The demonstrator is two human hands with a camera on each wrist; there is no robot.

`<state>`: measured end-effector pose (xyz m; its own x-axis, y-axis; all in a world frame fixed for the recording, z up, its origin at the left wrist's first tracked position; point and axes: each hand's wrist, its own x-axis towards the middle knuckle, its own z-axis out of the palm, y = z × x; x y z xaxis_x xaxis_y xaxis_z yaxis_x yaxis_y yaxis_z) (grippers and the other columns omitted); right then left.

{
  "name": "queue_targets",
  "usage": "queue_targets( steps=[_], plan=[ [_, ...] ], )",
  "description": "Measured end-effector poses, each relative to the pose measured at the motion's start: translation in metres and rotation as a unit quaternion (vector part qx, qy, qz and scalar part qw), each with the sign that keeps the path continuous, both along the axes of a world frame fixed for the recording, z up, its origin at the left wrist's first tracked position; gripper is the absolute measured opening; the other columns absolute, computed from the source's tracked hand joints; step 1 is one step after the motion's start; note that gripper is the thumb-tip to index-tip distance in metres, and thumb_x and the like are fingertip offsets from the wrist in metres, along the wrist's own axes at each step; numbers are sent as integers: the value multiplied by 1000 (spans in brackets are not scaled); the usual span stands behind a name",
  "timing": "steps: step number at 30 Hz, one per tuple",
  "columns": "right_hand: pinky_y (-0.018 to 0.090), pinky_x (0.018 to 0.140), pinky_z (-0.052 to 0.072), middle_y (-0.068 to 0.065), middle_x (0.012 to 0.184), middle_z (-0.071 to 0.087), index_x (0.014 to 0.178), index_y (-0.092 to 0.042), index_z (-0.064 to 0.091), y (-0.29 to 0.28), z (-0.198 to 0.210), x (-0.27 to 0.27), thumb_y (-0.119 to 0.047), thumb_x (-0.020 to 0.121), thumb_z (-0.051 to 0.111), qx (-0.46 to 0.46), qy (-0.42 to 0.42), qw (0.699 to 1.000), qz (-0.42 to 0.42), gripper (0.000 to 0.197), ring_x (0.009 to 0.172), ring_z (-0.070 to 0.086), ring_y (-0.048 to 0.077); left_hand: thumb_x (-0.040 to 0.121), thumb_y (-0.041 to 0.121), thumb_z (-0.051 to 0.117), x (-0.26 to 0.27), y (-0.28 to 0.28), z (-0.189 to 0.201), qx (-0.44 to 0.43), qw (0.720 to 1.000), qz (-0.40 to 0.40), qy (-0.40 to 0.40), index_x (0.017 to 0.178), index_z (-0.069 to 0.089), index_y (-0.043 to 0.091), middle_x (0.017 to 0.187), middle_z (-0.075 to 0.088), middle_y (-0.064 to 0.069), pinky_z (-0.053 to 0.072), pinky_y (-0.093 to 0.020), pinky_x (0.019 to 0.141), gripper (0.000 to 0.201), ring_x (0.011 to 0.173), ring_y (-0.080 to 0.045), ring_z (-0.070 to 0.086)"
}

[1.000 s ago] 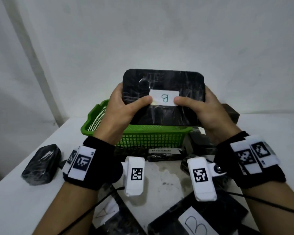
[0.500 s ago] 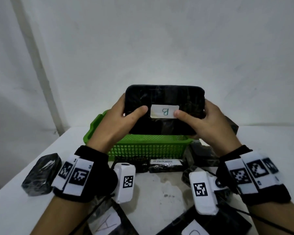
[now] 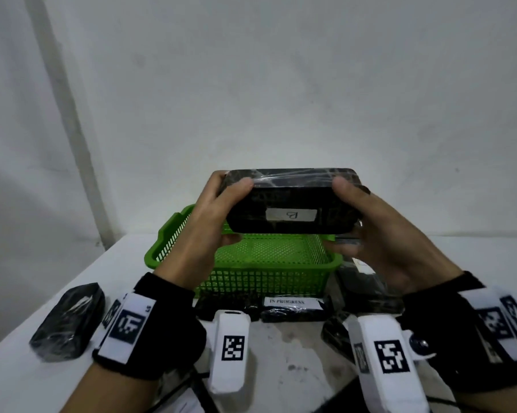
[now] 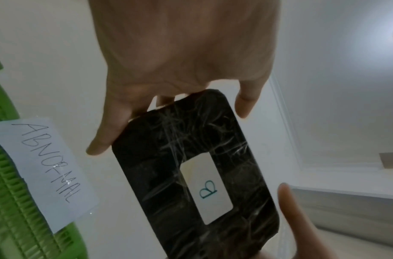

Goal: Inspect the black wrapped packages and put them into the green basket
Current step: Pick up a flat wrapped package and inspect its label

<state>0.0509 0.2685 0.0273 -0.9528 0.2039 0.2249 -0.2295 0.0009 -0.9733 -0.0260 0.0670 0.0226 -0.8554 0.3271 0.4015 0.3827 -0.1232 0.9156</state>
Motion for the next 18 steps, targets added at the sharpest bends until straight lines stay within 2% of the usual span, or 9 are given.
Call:
queue_targets(
  steps=[2,3,6,8,10,12,14,16,18],
  plan=[
    [49,109,45,-9,106,77,110,-26,70,-3,-4,-5,-48,62,84,-17,19,1000,1,54,105,70,9,79,58,69,1,1,0,-3,1000,7,23,96,57,34,96,70,19,50,-52,92,31,94,0,68],
    [46,108,44,-9,103,77,107,-27,70,-2,-7,-7,-42,67,84,-29,28,999,3,45,101,70,7,77,54,73,0,0,-1,-2,999,6,32,94,56,34,94,70,17,49,-51,91,31,89,-1,68],
    [43,93,41,-12,93,71,95,-31,66,2,-12,-12,-42,71,71,-59,51,996,36,27,91,64,8,62,39,77,-8,-7,-3,-1,999,-28,36,86,54,32,99,70,9,43,-41,81,33,88,-13,65],
    [44,88,42,-10,97,68,96,-34,66,4,-15,-13,-44,63,78,-41,51,996,54,36,92,62,11,58,35,78,-11,-10,-5,-15,998,-38,42,83,56,33,116,68,5,43,-38,85,34,98,-22,64],
    [47,91,50,-7,105,68,101,-35,65,4,-18,-17,-39,59,84,-9,51,998,46,46,101,65,14,58,37,81,-11,-11,-7,-17,998,-34,48,81,57,35,123,65,3,48,-37,90,33,106,-22,64],
    [43,91,55,-5,101,69,102,-29,63,4,-19,-21,-31,57,86,-8,70,997,24,51,99,67,17,60,37,83,-12,-8,-9,-15,998,-28,60,80,57,36,121,66,4,50,-33,89,33,104,-15,64],
    [38,85,54,-5,87,69,98,-23,62,2,-20,-23,-32,50,85,-21,108,994,-1,54,86,67,16,66,28,82,-11,-3,-11,-10,996,-24,82,81,56,34,111,67,6,50,-26,80,31,93,-8,65],
    [39,83,52,-7,80,68,96,-22,62,-1,-22,-23,-34,50,83,-11,145,989,-23,52,81,66,16,68,18,78,-10,0,-11,6,995,-21,98,82,53,28,102,65,5,48,-20,73,30,85,-6,62],
    [37,82,54,-10,78,68,97,-22,61,-1,-24,-21,-33,52,83,8,163,986,-34,51,80,66,14,66,18,81,-11,0,-12,16,995,-26,100,85,54,27,102,63,5,49,-20,73,33,85,-6,62]
  ],
)
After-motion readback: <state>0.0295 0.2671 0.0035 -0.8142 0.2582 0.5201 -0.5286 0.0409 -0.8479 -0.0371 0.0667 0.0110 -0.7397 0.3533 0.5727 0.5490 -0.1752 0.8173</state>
